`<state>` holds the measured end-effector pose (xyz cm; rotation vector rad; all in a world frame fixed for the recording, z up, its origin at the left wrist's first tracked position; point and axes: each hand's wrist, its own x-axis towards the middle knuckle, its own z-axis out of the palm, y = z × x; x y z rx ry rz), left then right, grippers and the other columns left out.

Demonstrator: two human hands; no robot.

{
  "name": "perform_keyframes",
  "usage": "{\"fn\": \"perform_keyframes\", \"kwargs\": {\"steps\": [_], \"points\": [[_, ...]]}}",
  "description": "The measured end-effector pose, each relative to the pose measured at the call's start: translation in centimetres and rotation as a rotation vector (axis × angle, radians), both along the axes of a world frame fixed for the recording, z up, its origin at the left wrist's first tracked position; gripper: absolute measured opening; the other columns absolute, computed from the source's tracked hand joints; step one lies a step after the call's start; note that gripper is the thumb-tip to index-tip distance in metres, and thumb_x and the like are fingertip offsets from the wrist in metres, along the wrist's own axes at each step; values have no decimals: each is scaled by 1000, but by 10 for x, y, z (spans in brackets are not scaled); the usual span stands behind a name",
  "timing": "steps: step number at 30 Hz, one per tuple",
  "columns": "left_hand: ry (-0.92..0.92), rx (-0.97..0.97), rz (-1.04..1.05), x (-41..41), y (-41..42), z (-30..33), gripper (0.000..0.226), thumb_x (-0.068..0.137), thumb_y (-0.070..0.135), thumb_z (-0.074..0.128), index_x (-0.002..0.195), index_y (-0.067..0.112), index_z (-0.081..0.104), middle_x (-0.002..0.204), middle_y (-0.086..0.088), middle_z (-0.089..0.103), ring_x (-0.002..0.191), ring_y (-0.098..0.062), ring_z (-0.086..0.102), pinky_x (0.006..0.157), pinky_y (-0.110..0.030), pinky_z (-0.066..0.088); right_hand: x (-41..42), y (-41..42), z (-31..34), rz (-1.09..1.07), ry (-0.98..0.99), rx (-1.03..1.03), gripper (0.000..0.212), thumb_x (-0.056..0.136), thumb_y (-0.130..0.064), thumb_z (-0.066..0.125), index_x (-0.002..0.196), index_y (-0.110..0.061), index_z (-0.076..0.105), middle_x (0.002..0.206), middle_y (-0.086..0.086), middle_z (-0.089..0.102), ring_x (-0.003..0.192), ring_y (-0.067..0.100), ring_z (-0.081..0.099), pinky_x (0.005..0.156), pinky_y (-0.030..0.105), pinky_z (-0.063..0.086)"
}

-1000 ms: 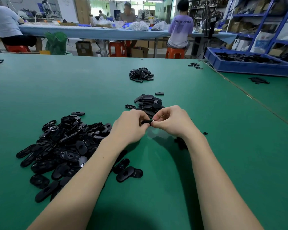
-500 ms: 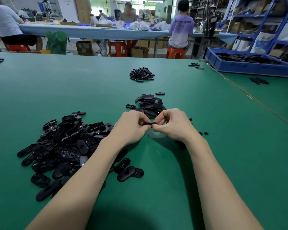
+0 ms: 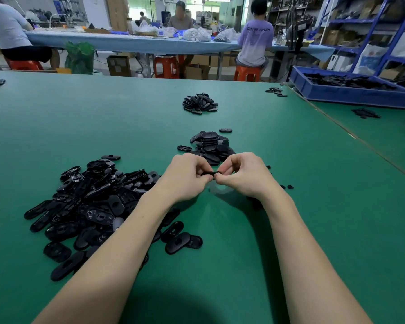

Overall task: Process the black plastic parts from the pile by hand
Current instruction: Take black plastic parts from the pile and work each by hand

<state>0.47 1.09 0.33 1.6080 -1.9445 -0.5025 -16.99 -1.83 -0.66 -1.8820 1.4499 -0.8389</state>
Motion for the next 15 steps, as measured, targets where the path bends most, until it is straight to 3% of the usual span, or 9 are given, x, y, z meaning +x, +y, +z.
{"fn": "perform_keyframes", "kwargs": {"steps": [6,10,15], "points": [[-15,-24,16,2,-1,-2,11,89,22,72,82,31,69,80,2,71,76,-15,65,58,-3,37,5,1,0,-5,11,-25,11,73,-25,82,70,-24,72,60,-15,68,49,-5,55,48,8,37],[-60,-100,47,5,-1,-5,16,86,31,73,96,37,62,81,12,66,80,-11,64,67,-26,48,0,-1,4,-21,-110,21,10,82,-24,81,79,-27,72,62,-16,69,49,-7,53,46,5,35],[-195,-186,107,8,-3,-6,17,87,39,71,101,40,61,98,18,66,95,-13,61,74,-32,47,0,-2,6,-79,-25,21,8,83,-34,78,85,-32,70,69,-21,71,58,-6,59,54,14,43]]}}
